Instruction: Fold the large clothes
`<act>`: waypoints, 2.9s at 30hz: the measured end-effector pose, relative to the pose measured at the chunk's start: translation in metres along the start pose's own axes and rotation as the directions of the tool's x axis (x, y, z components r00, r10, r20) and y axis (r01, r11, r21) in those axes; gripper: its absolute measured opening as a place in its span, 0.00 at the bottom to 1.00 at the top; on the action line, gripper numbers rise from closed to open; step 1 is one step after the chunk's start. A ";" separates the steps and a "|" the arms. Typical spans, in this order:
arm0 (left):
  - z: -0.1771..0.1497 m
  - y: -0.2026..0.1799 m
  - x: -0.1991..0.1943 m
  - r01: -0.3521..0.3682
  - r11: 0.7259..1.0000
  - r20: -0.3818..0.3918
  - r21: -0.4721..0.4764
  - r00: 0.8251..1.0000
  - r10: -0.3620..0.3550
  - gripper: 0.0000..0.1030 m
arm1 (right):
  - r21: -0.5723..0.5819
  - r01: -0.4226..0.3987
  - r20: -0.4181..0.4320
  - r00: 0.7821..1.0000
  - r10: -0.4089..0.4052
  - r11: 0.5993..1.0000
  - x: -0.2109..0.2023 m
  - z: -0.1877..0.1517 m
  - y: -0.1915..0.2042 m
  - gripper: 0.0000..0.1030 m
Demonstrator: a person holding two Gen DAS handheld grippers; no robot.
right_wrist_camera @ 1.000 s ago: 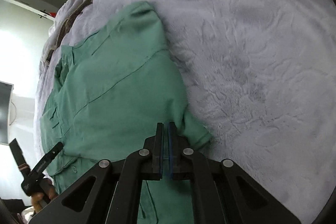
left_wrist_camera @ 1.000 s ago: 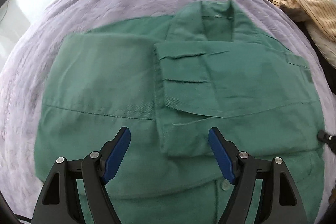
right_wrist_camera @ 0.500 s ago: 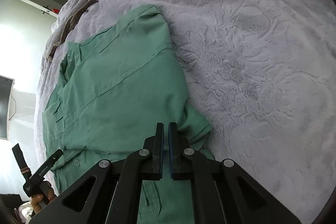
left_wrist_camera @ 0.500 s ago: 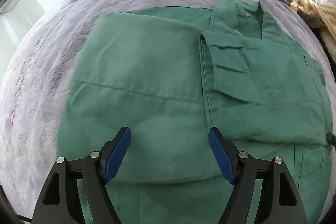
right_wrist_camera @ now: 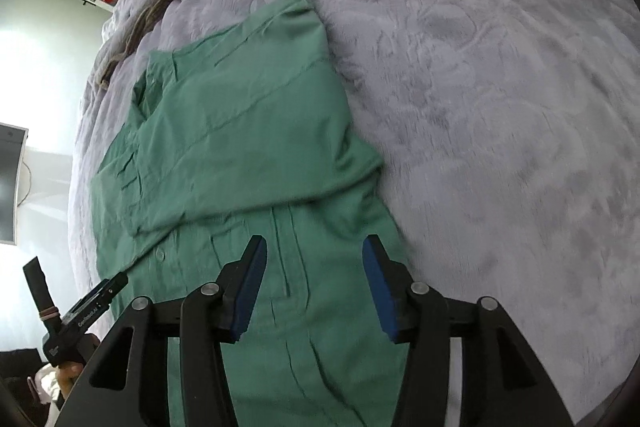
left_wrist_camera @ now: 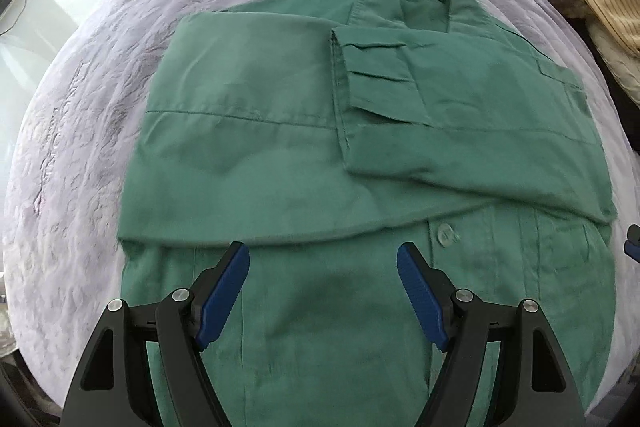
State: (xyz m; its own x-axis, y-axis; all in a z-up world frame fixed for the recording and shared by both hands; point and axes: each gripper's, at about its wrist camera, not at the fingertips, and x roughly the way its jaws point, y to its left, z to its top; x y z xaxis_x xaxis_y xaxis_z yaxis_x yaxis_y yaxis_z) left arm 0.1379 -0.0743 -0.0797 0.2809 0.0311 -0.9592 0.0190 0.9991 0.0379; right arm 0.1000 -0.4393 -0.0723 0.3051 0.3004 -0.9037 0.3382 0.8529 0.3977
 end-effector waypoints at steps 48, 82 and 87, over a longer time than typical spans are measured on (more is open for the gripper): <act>-0.168 0.047 -0.086 -0.073 0.991 -0.152 -0.109 0.987 0.056 0.99 | -0.045 -0.057 -0.222 0.974 0.045 0.997 -0.021 -0.160 0.032 1.00; -0.245 0.116 -0.051 0.299 0.933 -0.185 -0.202 0.923 -0.336 0.99 | 0.280 -0.457 -0.123 0.855 0.503 0.844 -0.014 -0.218 -0.061 1.00; -0.250 0.125 -0.045 0.304 0.933 -0.215 -0.194 0.914 -0.343 0.99 | 0.311 -0.363 -0.158 0.891 0.425 0.878 0.007 -0.223 -0.060 0.99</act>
State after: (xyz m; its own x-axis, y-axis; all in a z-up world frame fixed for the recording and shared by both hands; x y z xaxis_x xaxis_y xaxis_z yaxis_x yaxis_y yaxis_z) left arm -0.1124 0.0559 -0.1021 0.0443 -0.3080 -0.9504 -0.0833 0.9468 -0.3107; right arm -0.1164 -0.3932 -0.1376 0.2747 0.6975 -0.6619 0.4636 0.5070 0.7267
